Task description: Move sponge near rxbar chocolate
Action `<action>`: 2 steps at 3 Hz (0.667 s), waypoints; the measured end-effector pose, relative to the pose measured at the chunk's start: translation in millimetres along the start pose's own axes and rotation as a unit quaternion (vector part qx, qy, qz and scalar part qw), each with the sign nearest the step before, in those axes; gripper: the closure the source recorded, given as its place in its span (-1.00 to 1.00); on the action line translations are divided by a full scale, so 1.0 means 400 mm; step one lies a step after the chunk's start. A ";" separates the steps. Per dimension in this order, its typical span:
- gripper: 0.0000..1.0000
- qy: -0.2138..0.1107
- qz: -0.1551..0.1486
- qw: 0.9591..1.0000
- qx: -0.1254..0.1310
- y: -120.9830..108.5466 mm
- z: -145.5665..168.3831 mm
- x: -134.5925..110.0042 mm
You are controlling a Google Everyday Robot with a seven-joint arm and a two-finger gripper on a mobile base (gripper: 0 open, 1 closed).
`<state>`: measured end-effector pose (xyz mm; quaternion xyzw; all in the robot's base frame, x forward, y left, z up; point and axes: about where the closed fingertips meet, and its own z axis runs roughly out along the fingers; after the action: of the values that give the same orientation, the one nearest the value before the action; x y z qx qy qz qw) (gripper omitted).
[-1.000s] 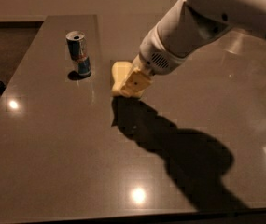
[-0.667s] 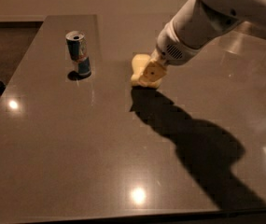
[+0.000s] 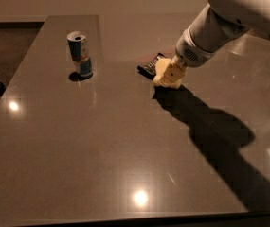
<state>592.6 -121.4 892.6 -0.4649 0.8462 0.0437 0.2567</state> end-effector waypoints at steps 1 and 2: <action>-0.43 -0.015 0.011 1.000 -0.002 -0.026 0.040 0.005; -0.90 -0.035 0.016 0.999 -0.011 -0.027 0.053 0.003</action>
Offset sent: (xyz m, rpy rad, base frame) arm 0.0211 -0.0006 -0.0226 0.1307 -0.0200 -0.0027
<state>609.3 -121.9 875.3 -0.4523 0.8435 0.0730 0.2804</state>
